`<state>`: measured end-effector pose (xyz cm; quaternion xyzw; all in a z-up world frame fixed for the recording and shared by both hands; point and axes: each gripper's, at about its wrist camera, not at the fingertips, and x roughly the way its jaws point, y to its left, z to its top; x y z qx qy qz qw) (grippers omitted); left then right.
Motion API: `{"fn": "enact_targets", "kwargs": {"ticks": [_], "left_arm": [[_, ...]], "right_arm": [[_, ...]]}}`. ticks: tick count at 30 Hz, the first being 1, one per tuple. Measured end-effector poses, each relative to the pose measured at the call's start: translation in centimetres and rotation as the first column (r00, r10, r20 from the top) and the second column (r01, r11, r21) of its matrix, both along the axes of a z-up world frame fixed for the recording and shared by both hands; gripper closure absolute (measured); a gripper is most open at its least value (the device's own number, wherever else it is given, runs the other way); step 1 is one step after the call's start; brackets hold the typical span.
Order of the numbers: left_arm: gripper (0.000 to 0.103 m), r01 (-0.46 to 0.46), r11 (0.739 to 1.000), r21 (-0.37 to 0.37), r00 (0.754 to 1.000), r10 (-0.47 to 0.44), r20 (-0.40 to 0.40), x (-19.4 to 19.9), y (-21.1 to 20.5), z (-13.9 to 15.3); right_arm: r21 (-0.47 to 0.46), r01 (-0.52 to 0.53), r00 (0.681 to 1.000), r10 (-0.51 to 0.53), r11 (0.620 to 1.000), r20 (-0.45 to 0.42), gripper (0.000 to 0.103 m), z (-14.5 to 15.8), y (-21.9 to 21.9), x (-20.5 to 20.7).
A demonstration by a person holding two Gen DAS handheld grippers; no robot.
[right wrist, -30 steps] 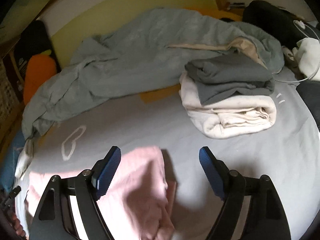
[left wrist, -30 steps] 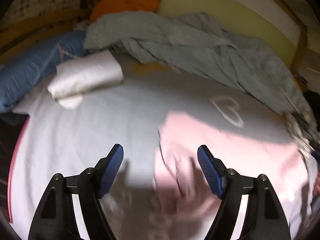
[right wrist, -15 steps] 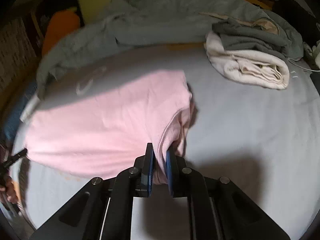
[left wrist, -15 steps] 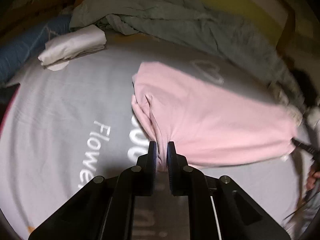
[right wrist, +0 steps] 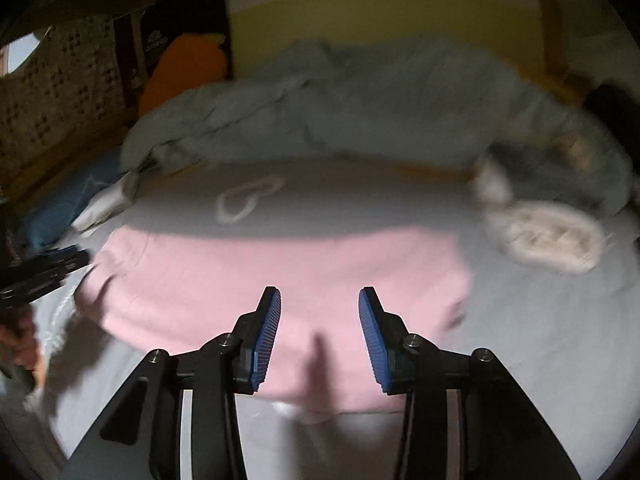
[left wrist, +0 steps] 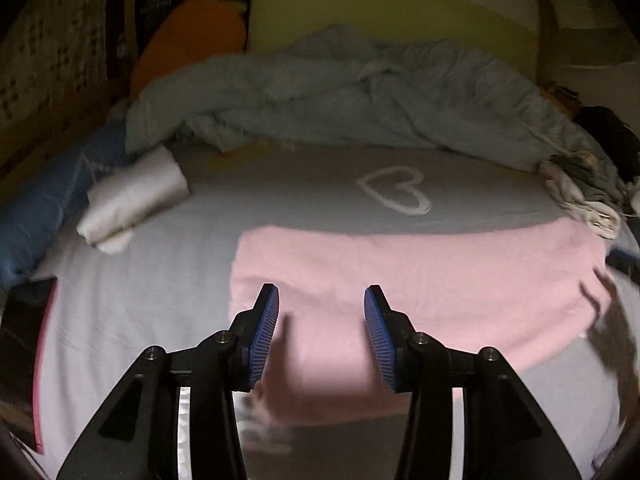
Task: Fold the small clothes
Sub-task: 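Fold the pink T-shirt side inward with both grippers and release it flat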
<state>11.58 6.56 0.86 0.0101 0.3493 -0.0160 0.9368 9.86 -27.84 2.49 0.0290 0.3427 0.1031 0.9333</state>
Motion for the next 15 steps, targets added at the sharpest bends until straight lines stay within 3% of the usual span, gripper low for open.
{"fn": "enact_targets", "kwargs": {"ticks": [3, 4, 8, 11, 15], "left_arm": [[0.059, 0.023, 0.999, -0.044, 0.998, -0.025, -0.062, -0.5, -0.3, -3.0], [0.059, 0.03, 0.999, -0.025, 0.997, -0.032, -0.064, -0.8, -0.5, -3.9], [0.061, 0.035, 0.997, 0.076, 0.999, -0.033, -0.026, -1.8, -1.9, -4.4], [0.061, 0.083, 0.996, 0.012, 0.995, -0.084, 0.05, -2.7, -2.7, -2.9], [0.06, 0.208, 0.978, -0.025, 0.976, -0.206, 0.074, -3.3, -5.5, -1.8]], "right_arm": [[-0.047, -0.031, 0.993, 0.025, 0.998, -0.114, 0.061, -3.9, 0.8, -0.1], [-0.078, -0.038, 0.99, 0.027, 0.996, -0.137, 0.061, -4.8, 0.9, -0.2], [-0.138, -0.051, 0.993, 0.035, 0.989, -0.11, 0.061, -5.1, 1.4, -0.9], [-0.036, -0.031, 0.997, 0.029, 0.999, -0.065, 0.061, -3.6, 1.3, -1.6], [-0.084, -0.098, 0.995, 0.098, 0.992, 0.0, 0.061, -2.5, 4.3, -1.7]]}}
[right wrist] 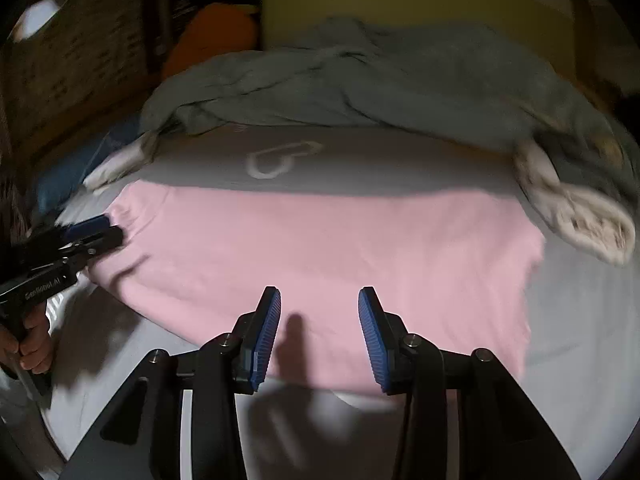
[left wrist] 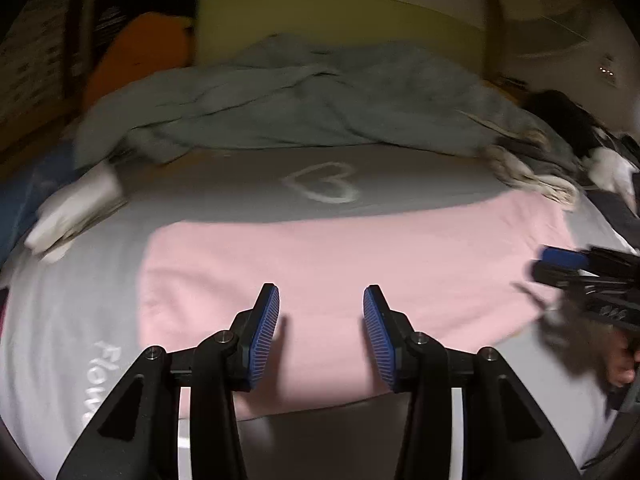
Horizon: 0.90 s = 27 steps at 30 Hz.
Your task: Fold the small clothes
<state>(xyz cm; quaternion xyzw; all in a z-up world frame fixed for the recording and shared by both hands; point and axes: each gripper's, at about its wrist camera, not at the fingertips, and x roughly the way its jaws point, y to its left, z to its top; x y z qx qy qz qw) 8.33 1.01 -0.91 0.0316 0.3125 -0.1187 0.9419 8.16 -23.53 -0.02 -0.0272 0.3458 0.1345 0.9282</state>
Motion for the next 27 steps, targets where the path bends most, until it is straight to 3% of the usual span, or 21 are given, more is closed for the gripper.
{"fn": "enact_targets", "kwargs": {"ticks": [3, 5, 10, 15, 23, 26, 27], "left_arm": [[0.06, 0.019, 1.0, 0.013, 0.997, -0.018, -0.071, 0.3, -1.7, -1.7], [0.06, 0.004, 0.998, 0.065, 0.992, 0.005, -0.126, 0.4, -2.4, -3.5], [0.06, -0.011, 0.991, 0.135, 0.995, 0.024, -0.098, -0.7, -3.7, -3.7], [0.059, -0.007, 0.997, 0.083, 0.995, 0.015, -0.103, -1.2, -2.5, -3.9], [0.052, -0.018, 0.997, 0.079, 0.996, 0.024, -0.082, -1.7, -2.6, -3.9], [0.033, -0.051, 0.996, 0.072, 0.999, 0.052, -0.016, -2.6, -2.3, -3.0], [0.018, -0.066, 0.996, 0.067, 0.998, 0.065, 0.016, -3.1, -2.1, -2.5]], "right_arm": [[0.007, -0.032, 0.996, 0.032, 0.999, -0.08, 0.061, -1.9, 1.6, 0.2], [-0.007, -0.023, 0.996, 0.023, 1.0, -0.092, 0.061, -3.0, 1.7, -0.3], [-0.027, -0.015, 0.998, 0.013, 1.0, -0.063, 0.058, -3.3, 1.8, -0.9], [-0.031, -0.005, 0.999, 0.003, 0.999, -0.053, 0.053, -3.4, 2.1, -1.6], [-0.039, -0.007, 0.999, 0.006, 0.999, -0.04, 0.043, -3.5, 2.5, -1.7], [-0.017, 0.009, 0.999, -0.009, 1.0, -0.033, 0.026, -3.1, 2.2, -1.8], [-0.007, 0.025, 1.0, -0.026, 1.0, -0.012, 0.016, -2.7, 1.9, -2.0]]}}
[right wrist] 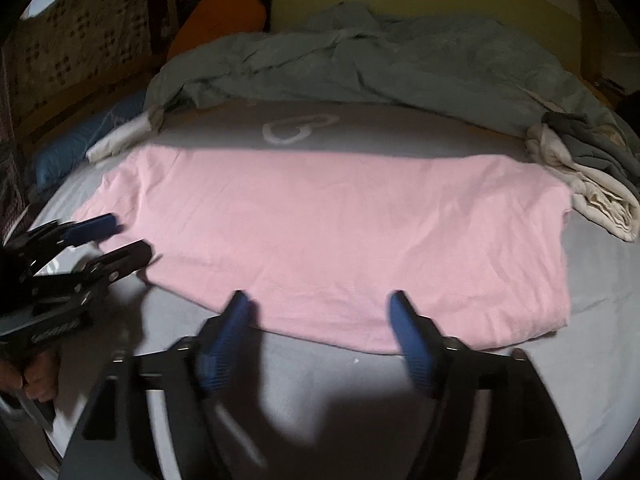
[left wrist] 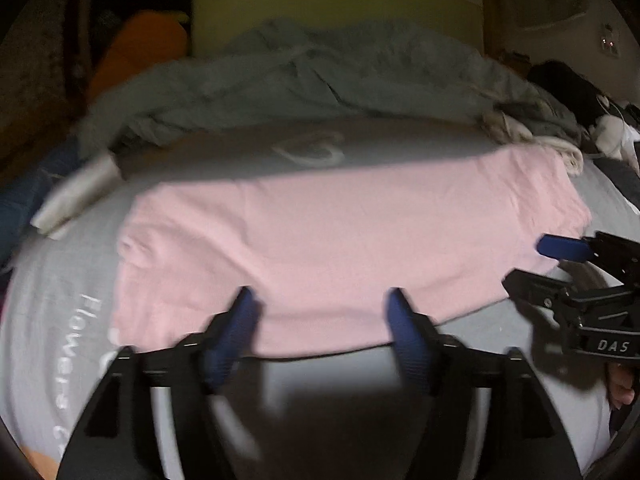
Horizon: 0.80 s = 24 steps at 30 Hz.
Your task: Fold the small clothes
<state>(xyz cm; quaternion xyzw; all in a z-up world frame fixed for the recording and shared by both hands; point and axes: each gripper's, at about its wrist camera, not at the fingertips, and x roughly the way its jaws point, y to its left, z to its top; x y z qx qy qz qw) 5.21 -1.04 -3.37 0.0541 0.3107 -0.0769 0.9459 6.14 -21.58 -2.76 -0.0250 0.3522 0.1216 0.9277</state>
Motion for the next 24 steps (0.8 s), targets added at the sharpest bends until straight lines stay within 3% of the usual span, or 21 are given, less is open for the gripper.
{"fn": "enact_targets", "kwargs": {"ticks": [1, 2, 4, 6, 9, 11, 14, 20, 24], "left_arm": [[0.005, -0.009, 1.0, -0.01, 0.999, 0.009, 0.035, -0.5, 0.2, 0.6], [0.0, -0.022, 0.999, -0.028, 0.997, 0.024, 0.076, -1.2, 0.6, 1.2], [0.0, -0.057, 0.996, -0.069, 0.99, 0.065, 0.124, -1.9, 1.6, 2.1], [0.0, -0.113, 0.986, -0.127, 0.986, 0.126, 0.107, -2.0, 3.0, 2.5], [0.0, -0.213, 0.944, -0.252, 0.974, 0.224, 0.017, -1.6, 6.0, 1.7], [0.0, -0.313, 0.9, -0.303, 0.949, 0.311, -0.056, -1.0, 8.2, 0.7], [0.001, -0.397, 0.83, -0.392, 0.917, 0.337, -0.214, 0.6, 11.1, -1.0], [0.002, -0.339, 0.818, -0.464, 0.939, 0.268, -0.214, 0.9, 10.8, -1.3], [0.022, -0.316, 0.784, -0.534, 0.949, 0.249, -0.195, 1.5, 11.7, -1.5]], "right_arm": [[0.004, 0.02, 0.999, -0.021, 1.0, 0.027, 0.014, 0.3, -0.2, -0.2], [0.006, 0.036, 0.998, -0.036, 0.999, 0.049, 0.014, 0.6, -0.4, -0.4], [0.009, 0.067, 0.994, -0.067, 0.998, 0.089, 0.013, 1.3, -0.8, -0.6], [0.01, 0.094, 0.99, -0.094, 0.996, 0.102, 0.01, 1.5, -1.2, -0.4], [0.017, 0.135, 0.987, -0.136, 0.991, 0.084, 0.001, 1.3, -1.9, 0.1], [0.027, 0.151, 0.987, -0.152, 0.988, 0.055, 0.001, 0.9, -2.3, 0.5], [0.009, 0.167, 0.986, -0.167, 0.986, -0.004, 0.001, 0.1, -2.4, 1.4], [-0.01, 0.163, 0.987, -0.163, 0.987, 0.006, 0.001, -0.1, -2.1, 1.1], [0.0, 0.156, 0.988, -0.156, 0.988, 0.01, 0.001, -0.1, -2.0, 1.0]]}}
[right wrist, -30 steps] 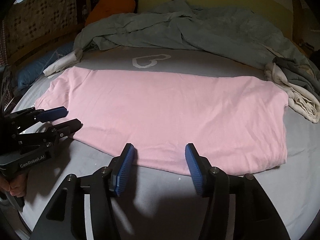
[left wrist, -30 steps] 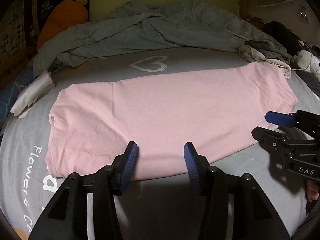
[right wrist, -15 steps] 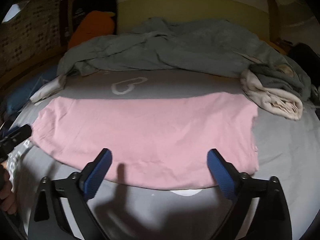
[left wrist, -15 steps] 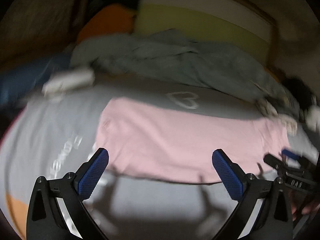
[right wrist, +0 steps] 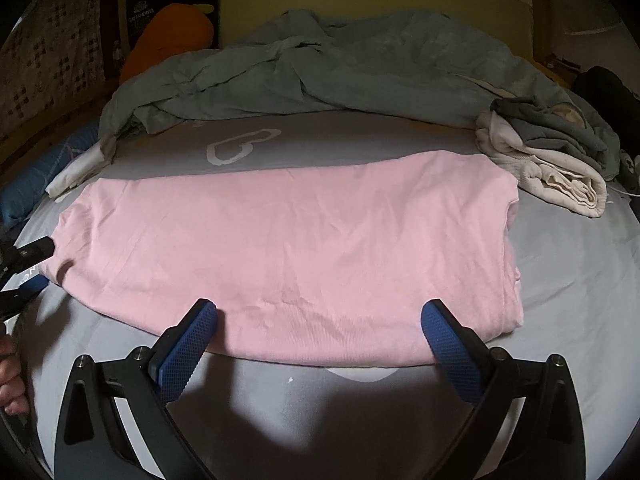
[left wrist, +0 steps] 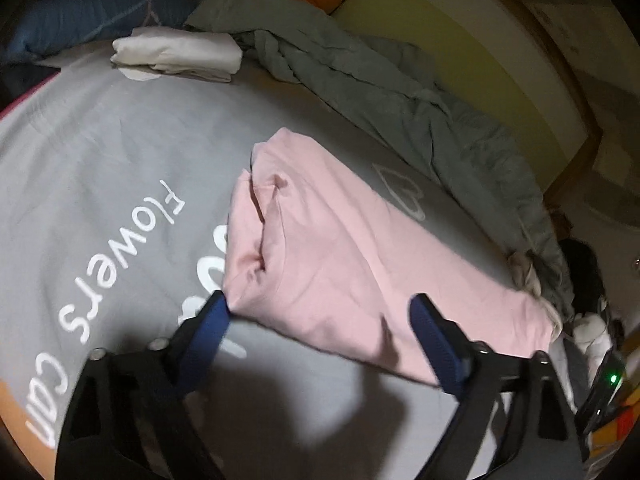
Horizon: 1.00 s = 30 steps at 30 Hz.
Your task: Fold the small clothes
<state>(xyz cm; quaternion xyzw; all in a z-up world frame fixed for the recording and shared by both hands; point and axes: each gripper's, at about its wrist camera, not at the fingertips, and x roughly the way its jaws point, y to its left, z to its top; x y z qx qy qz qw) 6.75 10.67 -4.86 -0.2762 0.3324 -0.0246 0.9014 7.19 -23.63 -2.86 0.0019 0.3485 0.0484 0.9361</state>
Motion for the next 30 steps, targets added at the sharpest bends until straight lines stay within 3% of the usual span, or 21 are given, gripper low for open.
{"fn": "enact_targets", "kwargs": {"ticks": [2, 5, 7, 9, 11, 13, 16, 20, 23, 27, 30], "left_arm": [[0.033, -0.03, 0.999, -0.013, 0.999, 0.03, 0.009, 0.2, 0.7, -0.1], [0.054, -0.051, 0.998, 0.036, 0.998, 0.051, -0.023, 1.4, 0.6, 0.0], [0.074, -0.031, 0.995, 0.096, 0.999, 0.034, -0.023, 2.0, 0.1, 0.4], [0.081, -0.01, 0.982, 0.187, 1.0, 0.011, -0.002, 2.3, -0.7, 1.3], [0.084, 0.004, 0.968, 0.251, 0.999, -0.016, 0.046, 1.9, -1.5, 2.6], [0.084, 0.016, 0.958, 0.288, 0.995, -0.042, 0.087, 1.5, -2.1, 3.8], [0.085, 0.028, 0.944, 0.33, 0.991, -0.069, 0.114, 0.9, -2.6, 4.8], [0.085, 0.04, 0.932, 0.359, 0.988, -0.091, 0.128, 0.3, -2.5, 4.4], [0.088, 0.068, 0.949, 0.308, 0.986, -0.111, 0.124, 0.5, -1.9, 4.0], [0.088, 0.09, 0.948, 0.305, 0.977, -0.144, 0.159, 0.3, -2.5, 4.8], [0.089, 0.145, 0.938, 0.315, 0.947, -0.224, 0.23, -0.4, -4.1, 6.5]], "right_arm": [[0.01, -0.008, 1.0, 0.008, 1.0, 0.006, 0.001, 0.1, 0.1, -0.2], [0.024, -0.03, 0.999, 0.03, 0.999, 0.017, 0.001, 0.2, 0.2, -0.4], [0.047, -0.064, 0.997, 0.063, 0.997, 0.041, 0.001, 0.6, 0.4, -0.7], [0.099, -0.133, 0.989, 0.125, 0.986, 0.083, 0.006, 1.3, 0.8, -1.1], [0.143, -0.205, 0.977, 0.193, 0.968, 0.094, 0.03, 2.0, 1.7, -0.8], [0.175, -0.29, 0.957, 0.282, 0.941, 0.068, 0.067, 2.6, 3.9, 0.2], [0.25, -0.381, 0.923, 0.38, 0.89, 0.053, 0.087, 3.0, 7.4, 1.4], [0.293, -0.431, 0.891, 0.454, 0.854, -0.012, 0.092, 1.5, 12.3, 2.4], [0.224, -0.406, 0.89, 0.439, 0.886, -0.124, 0.093, -1.2, 15.3, 2.5], [0.276, -0.399, 0.887, 0.444, 0.874, -0.123, 0.093, -1.4, 14.5, 2.2], [0.305, -0.363, 0.897, 0.419, 0.88, -0.14, 0.093, -0.4, 11.8, 2.2]]}}
